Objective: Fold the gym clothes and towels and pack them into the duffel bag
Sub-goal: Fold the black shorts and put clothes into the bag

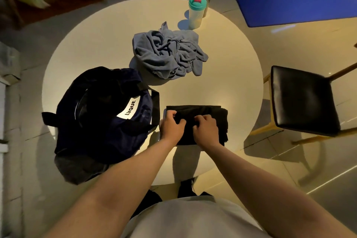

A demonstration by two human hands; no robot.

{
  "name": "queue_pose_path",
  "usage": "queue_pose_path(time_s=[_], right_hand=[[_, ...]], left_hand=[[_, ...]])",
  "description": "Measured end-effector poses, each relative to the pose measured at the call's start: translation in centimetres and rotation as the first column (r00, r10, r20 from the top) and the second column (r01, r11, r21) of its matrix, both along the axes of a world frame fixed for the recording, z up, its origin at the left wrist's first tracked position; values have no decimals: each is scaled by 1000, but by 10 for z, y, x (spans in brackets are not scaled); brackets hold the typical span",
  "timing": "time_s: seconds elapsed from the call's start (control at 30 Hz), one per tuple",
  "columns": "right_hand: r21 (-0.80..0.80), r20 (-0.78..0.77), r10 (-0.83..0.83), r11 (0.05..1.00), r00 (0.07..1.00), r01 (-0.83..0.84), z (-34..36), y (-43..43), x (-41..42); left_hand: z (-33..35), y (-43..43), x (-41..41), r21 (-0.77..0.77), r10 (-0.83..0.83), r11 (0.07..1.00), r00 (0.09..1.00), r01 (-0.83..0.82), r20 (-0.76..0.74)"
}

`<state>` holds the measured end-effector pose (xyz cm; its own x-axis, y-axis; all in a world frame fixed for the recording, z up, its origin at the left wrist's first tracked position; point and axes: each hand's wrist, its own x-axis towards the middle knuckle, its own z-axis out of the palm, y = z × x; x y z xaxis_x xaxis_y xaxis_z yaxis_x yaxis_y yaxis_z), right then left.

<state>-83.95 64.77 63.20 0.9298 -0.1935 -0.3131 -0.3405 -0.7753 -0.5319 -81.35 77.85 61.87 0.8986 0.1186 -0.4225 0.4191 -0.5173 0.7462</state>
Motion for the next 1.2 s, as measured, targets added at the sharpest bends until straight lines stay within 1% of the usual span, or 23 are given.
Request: queue_pose_path(time_s=[0.07, 0.13, 0.2, 0.27, 0.3, 0.4, 0.5, 0.57, 0.6, 0.67, 0.73, 0.77, 0.8, 0.83, 0.87, 0.9, 0.93, 0.97, 1.0, 1.03, 1.1, 1.13, 1.2], right_hand=[[-34, 93, 9, 999, 996, -6, 9, 7, 5], [-38, 139, 58, 998, 989, -54, 20, 18, 12], [32, 195, 101, 993, 976, -109, 30, 32, 19], [89, 258, 134, 983, 957, -162, 38, 50, 23], [101, 273, 147, 978, 951, -181, 41, 61, 26], [131, 321, 172, 966, 931, -224, 51, 96, 35], [139, 371, 220, 948, 902, -288, 57, 133, 42], [143, 386, 245, 937, 889, -320, 58, 159, 45], [136, 381, 274, 928, 883, -347, 58, 172, 47], [96, 330, 356, 909, 874, -406, 55, 200, 52], [9, 267, 416, 901, 870, -433, 46, 225, 59], [-39, 237, 430, 900, 871, -434, 41, 236, 63], [-77, 198, 437, 899, 878, -430, 35, 246, 68], [-100, 143, 438, 899, 888, -427, 30, 255, 73], [-110, 78, 436, 898, 897, -427, 25, 263, 77], [-116, 6, 434, 895, 901, -430, 19, 270, 82], [-125, -62, 425, 894, 903, -429, 13, 276, 84], [-139, -118, 407, 897, 906, -421, 7, 281, 84], [-155, -150, 383, 901, 911, -405, 1, 287, 84], [-172, -153, 364, 906, 919, -388, -5, 291, 82], [-206, -126, 337, 911, 933, -357, -15, 299, 78], [-218, -121, 324, 914, 938, -343, -20, 302, 78], [-240, -119, 285, 921, 951, -306, -26, 305, 83]], left_hand=[[11, 7, 0, -212, 109, 970, 993, -117, -46], [22, 19, 4, -323, 206, 923, 977, -211, -50], [36, 33, 9, -390, 265, 882, 963, -263, -51], [48, 51, 16, -423, 311, 856, 950, -298, -40], [53, 62, 20, -435, 335, 843, 942, -317, -37], [67, 99, 28, -502, 390, 776, 916, -383, -97], [78, 141, 37, -540, 444, 727, 890, -424, -100], [80, 171, 44, -538, 471, 715, 876, -446, -101], [80, 185, 48, -526, 471, 723, 876, -448, -98], [79, 212, 56, -477, 448, 767, 890, -430, -82], [77, 235, 64, -387, 380, 847, 924, -363, -36], [74, 246, 68, -316, 315, 900, 949, -300, -4], [70, 257, 72, -212, 218, 955, 975, -206, 35], [65, 268, 75, -73, 95, 993, 993, -90, 70], [59, 279, 77, 98, -29, 995, 995, 19, 94], [52, 289, 78, 277, -135, 955, 985, 101, 107], [47, 299, 79, 429, -212, 891, 972, 149, 105], [40, 309, 81, 529, -266, 827, 961, 189, 71], [37, 317, 83, 577, -296, 782, 955, 236, 11], [33, 323, 85, 577, -311, 764, 948, 290, -64], [26, 328, 90, 507, -337, 772, 923, 383, -185], [24, 329, 91, 477, -350, 779, 914, 406, -206], [18, 328, 90, 452, -358, 803, 921, 389, -156]])
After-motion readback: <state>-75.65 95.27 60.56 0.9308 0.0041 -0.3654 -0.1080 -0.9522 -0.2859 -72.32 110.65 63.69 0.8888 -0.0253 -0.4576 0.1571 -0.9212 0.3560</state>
